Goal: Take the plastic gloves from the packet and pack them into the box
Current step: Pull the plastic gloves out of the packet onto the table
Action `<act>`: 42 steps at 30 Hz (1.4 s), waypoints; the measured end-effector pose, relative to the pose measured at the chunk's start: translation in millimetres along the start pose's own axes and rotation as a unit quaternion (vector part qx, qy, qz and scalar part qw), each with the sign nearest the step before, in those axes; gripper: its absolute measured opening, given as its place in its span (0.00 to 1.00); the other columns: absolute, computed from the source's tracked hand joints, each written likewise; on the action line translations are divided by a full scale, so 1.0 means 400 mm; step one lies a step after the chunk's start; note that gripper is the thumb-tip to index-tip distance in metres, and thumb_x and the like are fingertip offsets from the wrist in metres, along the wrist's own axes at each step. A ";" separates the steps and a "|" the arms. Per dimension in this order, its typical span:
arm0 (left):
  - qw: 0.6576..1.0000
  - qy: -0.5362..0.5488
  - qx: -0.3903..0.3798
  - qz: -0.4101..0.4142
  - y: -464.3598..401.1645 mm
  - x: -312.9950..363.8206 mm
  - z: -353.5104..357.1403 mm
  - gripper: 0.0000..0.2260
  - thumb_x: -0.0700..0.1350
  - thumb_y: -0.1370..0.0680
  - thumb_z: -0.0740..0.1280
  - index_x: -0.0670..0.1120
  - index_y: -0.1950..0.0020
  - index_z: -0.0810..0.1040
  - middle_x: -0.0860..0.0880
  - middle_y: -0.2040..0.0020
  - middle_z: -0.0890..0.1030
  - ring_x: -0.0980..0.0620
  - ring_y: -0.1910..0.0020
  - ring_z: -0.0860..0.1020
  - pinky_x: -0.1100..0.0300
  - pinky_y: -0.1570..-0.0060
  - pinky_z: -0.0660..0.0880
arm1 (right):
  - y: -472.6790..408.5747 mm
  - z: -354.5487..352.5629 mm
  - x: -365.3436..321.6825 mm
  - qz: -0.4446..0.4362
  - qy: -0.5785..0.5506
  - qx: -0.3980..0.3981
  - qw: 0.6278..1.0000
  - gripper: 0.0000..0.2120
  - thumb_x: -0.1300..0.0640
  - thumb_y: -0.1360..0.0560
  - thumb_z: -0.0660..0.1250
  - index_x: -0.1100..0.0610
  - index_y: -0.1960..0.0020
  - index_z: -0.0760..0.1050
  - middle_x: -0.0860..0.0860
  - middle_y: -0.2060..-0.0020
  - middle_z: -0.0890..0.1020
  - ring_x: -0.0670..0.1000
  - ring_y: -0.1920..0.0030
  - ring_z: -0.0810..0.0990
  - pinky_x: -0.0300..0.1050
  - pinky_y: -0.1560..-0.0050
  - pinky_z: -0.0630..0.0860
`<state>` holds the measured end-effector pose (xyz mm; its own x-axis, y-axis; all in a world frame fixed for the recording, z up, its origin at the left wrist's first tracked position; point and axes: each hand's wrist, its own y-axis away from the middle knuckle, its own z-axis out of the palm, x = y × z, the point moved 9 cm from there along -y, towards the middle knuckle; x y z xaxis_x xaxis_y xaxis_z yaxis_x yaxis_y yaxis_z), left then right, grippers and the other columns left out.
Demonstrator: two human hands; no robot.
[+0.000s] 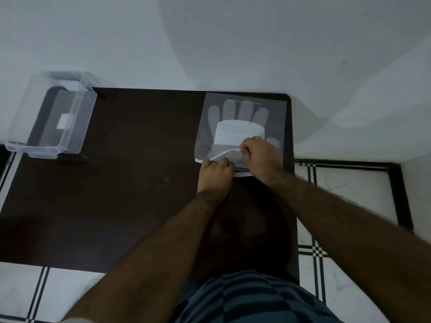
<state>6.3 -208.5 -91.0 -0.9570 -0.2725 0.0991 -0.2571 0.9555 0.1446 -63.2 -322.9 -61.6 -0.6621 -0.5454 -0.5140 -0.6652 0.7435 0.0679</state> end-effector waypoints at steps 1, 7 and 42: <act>1.000 -0.012 -0.009 0.001 -0.009 0.005 0.000 0.04 0.42 0.23 0.72 0.47 0.50 0.85 0.48 0.56 0.83 0.45 0.60 0.83 0.47 0.45 0.75 | -0.004 0.001 0.003 0.004 -0.007 0.000 1.000 0.07 0.56 0.16 0.65 0.55 0.49 0.82 0.52 0.52 0.84 0.53 0.52 0.81 0.50 0.47 0.81; 0.998 -0.056 -0.010 0.024 -0.050 0.032 -0.008 0.11 0.46 0.17 0.67 0.45 0.37 0.83 0.46 0.45 0.83 0.42 0.43 0.81 0.43 0.34 0.72 | -0.015 -0.003 0.021 0.014 -0.023 -0.001 1.000 0.06 0.57 0.17 0.67 0.55 0.49 0.83 0.50 0.53 0.84 0.51 0.53 0.81 0.47 0.48 0.79; 0.951 -0.067 0.190 0.233 0.041 0.070 -0.046 0.08 0.42 0.20 0.64 0.42 0.52 0.82 0.44 0.56 0.80 0.42 0.55 0.77 0.47 0.52 0.70 | -0.052 0.117 0.096 0.045 0.127 -0.250 0.959 0.35 0.28 0.18 0.43 0.41 0.15 0.47 0.54 0.14 0.43 0.65 0.16 0.40 0.76 0.21 0.44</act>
<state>-22.4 -202.5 -67.6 -0.9809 0.1834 -0.0646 0.1939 0.9479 -0.2526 -58.6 -341.1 -122.7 -0.7453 -0.6111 -0.2666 -0.6416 0.5486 0.5360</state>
